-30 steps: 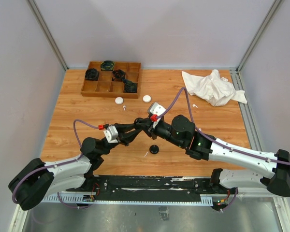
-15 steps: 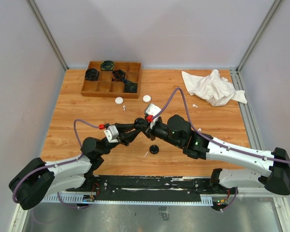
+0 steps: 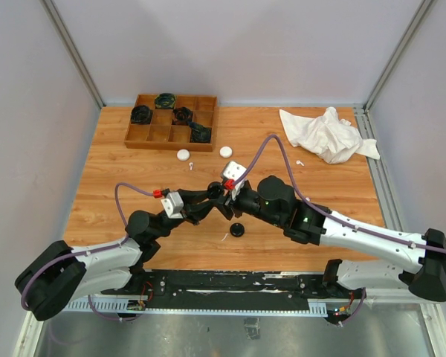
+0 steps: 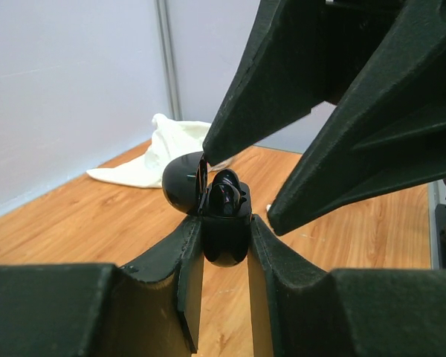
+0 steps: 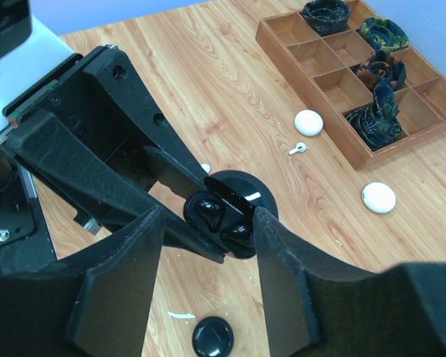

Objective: Insert the wireless bluetooth earbuds into the charging case
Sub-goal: Place the earbud in the charging case, then close the charging case.

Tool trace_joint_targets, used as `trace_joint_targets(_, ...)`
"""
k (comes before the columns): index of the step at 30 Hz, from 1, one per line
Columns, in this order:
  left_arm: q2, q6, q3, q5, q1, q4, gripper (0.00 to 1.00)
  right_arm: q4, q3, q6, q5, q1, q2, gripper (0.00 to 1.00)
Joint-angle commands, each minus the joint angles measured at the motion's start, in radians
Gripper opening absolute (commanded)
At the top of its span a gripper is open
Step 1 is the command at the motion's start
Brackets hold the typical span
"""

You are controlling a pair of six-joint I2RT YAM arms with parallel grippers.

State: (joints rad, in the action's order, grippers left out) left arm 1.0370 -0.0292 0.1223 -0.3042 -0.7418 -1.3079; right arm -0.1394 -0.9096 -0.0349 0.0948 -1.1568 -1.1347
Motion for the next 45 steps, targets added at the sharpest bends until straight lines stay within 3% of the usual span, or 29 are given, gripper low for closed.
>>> trace_joint_targets(1, 0.005, -0.014, 0.0, -0.02, 0.004, -0.03, 0.0, 0.109, -0.069, -0.037, -0.078, 0.041, 0.044, 0.55)
trace_joint_targets(10, 0.048, -0.034, 0.042, -0.18, 0.005, 0.035, 0.0, 0.256, -0.117, -0.024, -0.498, 0.289, 0.068, 0.7)
trace_joint_targets(19, 0.064, -0.041, 0.067, -0.257, 0.005, 0.038, 0.0, 0.285, -0.136, -0.028, -0.788, 0.377, 0.008, 0.77)
trace_joint_targets(26, 0.065, -0.052, 0.079, -0.294, 0.004, 0.038, 0.0, 0.318, -0.16, -0.052, -0.905, 0.377, -0.073, 0.77)
trace_joint_targets(34, 0.074, -0.089, 0.099, -0.222, 0.004, 0.104, 0.0, 0.379, -0.169, -0.086, -0.978, 0.378, -0.069, 0.75)
trace_joint_targets(45, 0.106, -0.198, 0.111, -0.17, 0.005, 0.163, 0.0, 0.418, -0.132, -0.114, -0.872, 0.378, -0.003, 0.76)
